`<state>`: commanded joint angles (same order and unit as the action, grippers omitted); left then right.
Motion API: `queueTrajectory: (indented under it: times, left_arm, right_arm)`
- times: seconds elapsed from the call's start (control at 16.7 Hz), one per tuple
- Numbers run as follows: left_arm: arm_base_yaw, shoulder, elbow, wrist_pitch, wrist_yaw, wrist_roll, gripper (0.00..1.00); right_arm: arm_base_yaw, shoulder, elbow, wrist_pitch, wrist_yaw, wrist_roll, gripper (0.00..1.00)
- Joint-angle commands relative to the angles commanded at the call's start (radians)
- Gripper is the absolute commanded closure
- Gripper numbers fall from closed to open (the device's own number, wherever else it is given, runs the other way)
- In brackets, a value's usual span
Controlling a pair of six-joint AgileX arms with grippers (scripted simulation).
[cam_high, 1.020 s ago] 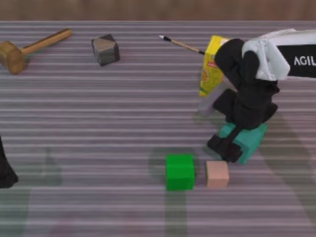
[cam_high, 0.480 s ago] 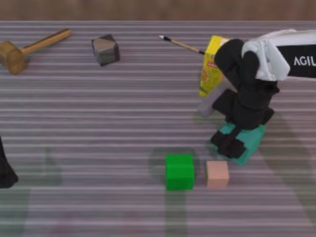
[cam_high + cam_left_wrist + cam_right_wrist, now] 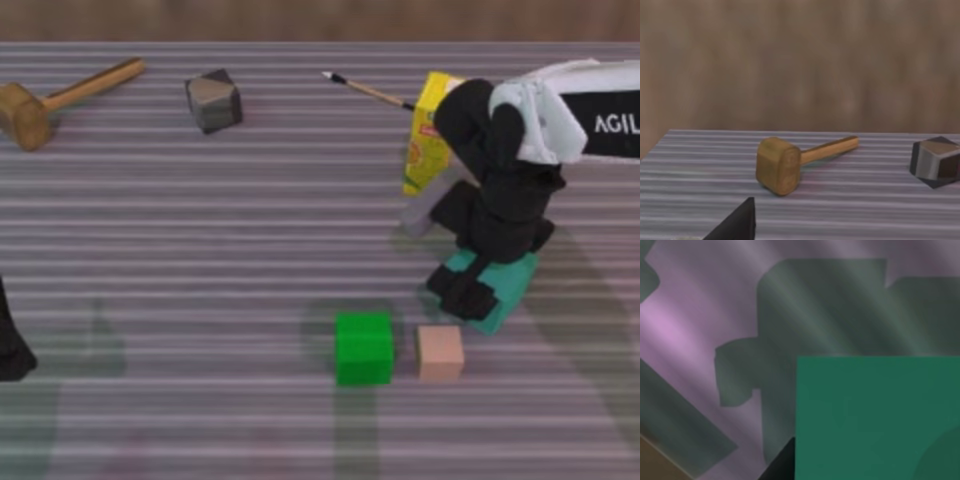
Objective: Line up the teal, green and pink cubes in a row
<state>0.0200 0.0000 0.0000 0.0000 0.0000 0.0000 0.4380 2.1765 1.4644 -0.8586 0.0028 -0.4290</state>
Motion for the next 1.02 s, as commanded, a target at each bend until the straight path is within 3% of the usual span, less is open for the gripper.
queueTrajectory:
  times: [0.48, 0.84, 1.02]
  left_arm:
    - [0.0, 0.0, 0.0, 0.0, 0.0, 0.0, 0.0]
    - [0.0, 0.0, 0.0, 0.0, 0.0, 0.0, 0.0]
    - [0.0, 0.0, 0.0, 0.0, 0.0, 0.0, 0.0]
  right_arm:
    - [-0.001, -0.014, 0.015, -0.022, -0.002, 0.002, 1.0]
    - [0.006, -0.085, 0.134, -0.221, -0.003, 0.001, 1.0]
    - [0.007, -0.1, 0.151, -0.246, -0.003, 0.0, 1.0]
